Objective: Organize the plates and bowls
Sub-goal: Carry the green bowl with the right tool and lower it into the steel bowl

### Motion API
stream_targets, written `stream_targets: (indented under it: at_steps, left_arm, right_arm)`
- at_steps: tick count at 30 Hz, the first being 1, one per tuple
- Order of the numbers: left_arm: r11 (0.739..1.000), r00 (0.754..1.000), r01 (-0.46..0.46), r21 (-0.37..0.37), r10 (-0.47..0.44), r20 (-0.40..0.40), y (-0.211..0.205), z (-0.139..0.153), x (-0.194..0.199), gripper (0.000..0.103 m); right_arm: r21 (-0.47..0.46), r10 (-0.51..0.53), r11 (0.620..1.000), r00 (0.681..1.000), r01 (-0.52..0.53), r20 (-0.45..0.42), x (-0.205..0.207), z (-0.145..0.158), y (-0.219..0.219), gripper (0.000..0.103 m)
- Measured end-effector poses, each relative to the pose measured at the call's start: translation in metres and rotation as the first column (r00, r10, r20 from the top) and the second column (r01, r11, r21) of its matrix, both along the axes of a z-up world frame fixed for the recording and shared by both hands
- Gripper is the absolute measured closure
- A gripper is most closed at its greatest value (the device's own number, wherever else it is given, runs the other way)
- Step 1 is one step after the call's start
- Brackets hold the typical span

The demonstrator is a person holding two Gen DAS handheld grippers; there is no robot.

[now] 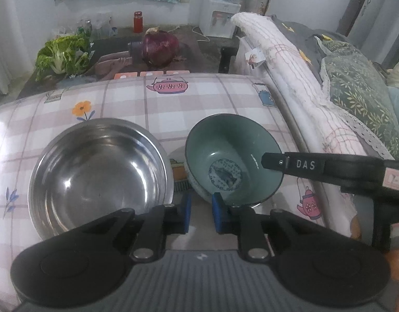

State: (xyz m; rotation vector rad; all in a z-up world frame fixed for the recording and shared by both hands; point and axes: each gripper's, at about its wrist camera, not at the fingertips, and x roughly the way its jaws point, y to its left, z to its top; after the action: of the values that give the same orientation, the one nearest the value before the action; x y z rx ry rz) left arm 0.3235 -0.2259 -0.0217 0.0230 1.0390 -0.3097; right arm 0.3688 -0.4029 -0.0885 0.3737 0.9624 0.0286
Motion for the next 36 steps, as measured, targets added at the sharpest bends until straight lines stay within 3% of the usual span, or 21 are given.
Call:
stream_targets:
  at_steps: [9,15,21,23,29,36]
  left_arm:
    - [1.0,1.0,0.003,0.008,-0.003,-0.005,-0.001,-0.001,-0.011,0.074]
    - [1.0,1.0,-0.003,-0.003,0.002,-0.016,-0.006,-0.001,-0.01,0.072]
    - [0.998,1.0,0.001,-0.056,-0.002,-0.007,-0.004,0.005,-0.01,0.045]
    - [0.999,1.0,-0.004,-0.042,0.004,-0.009,-0.008,0.002,-0.007,0.045]
    - [1.0,0.999,-0.016,-0.019,0.016,-0.037,-0.02,-0.011,0.006,0.049]
    - [1.0,0.998,-0.014,0.006,0.014,-0.067,-0.027,-0.025,0.015,0.084]
  right_arm:
    - [-0.02,0.027,0.999,0.999,-0.027,-0.023,-0.03,0.003,-0.009,0.091]
    - [-0.003,0.02,1.0,0.999,-0.02,-0.033,-0.049,0.005,-0.018,0.088]
    - [0.031,0.007,1.0,0.999,-0.006,-0.033,-0.049,0.004,-0.024,0.087]
    - [0.041,0.002,0.999,0.999,0.0,-0.033,-0.048,0.004,-0.025,0.087]
    - [0.087,-0.013,0.996,0.999,0.016,-0.035,-0.048,0.001,-0.032,0.087]
    - [0.108,-0.016,0.994,0.999,0.019,-0.035,-0.048,-0.001,-0.035,0.087]
